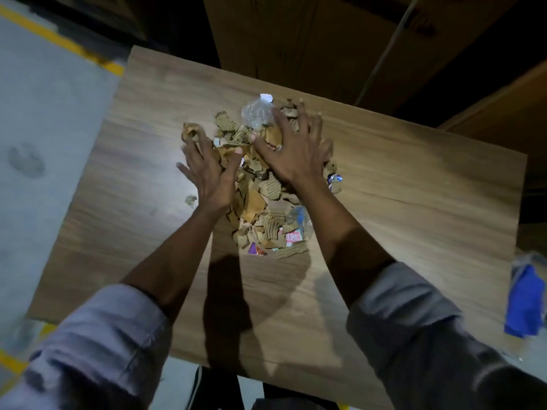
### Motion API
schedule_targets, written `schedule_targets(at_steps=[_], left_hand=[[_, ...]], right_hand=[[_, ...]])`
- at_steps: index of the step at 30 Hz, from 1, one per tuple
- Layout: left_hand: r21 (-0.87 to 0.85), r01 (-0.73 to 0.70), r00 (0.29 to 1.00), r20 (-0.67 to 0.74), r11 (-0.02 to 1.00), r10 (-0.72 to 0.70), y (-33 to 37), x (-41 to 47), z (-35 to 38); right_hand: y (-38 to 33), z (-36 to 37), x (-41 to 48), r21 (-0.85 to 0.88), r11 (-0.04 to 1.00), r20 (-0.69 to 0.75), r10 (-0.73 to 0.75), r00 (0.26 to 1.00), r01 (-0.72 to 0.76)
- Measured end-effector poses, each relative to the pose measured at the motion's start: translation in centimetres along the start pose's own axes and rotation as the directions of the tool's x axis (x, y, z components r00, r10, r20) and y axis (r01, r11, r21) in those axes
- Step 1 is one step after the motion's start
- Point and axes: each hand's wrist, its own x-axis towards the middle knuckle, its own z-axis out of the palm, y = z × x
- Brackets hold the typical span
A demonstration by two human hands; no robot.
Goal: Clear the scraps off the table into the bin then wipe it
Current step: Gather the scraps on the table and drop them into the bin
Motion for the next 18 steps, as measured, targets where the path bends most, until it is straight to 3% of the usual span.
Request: schedule_targets(at_steps=[4,7,9,12,15,18], left_hand=[[-0.036,-0.189,0.963,0.187,0.981,0.193,0.5,0.3,-0.1],[-0.020,-0.281,0.946,0.160,0.959,0.281,1.1,0.7,-0.5],[0.033,-0.271,0.962,0.046,0.962,0.269,1.7,2.2,-0.7],[-0.018,-0.118,0.987,-0.115,0.993,0.115,2.7,5.0,-1.0],[-0.134,-0.065,0.998,0.001,0.989,0.066,2.5,7.1,-0.8],[-0.125,-0.126,0.979,0.143,0.984,0.144,1.6,8.2,-0.7]], right_hand=[[-0.1,1.7,-2.4,-0.061,0.996,0.046,-0.057,0.997,0.060],[0.0,1.9,-4.7,-0.010,0.998,0.036,-0.056,0.998,0.056],[-0.4,1.5,-5.5,0.034,0.999,-0.029,-0.014,0.999,0.015],[-1.2,0.0,-4.6,0.116,0.993,-0.189,0.041,0.981,-0.019],[-2.2,-1.1,-1.5,0.181,0.982,-0.287,-0.005,0.958,0.059],[-3.4,-0.8,3.0,0.074,0.990,-0.178,-0.106,0.978,0.121]])
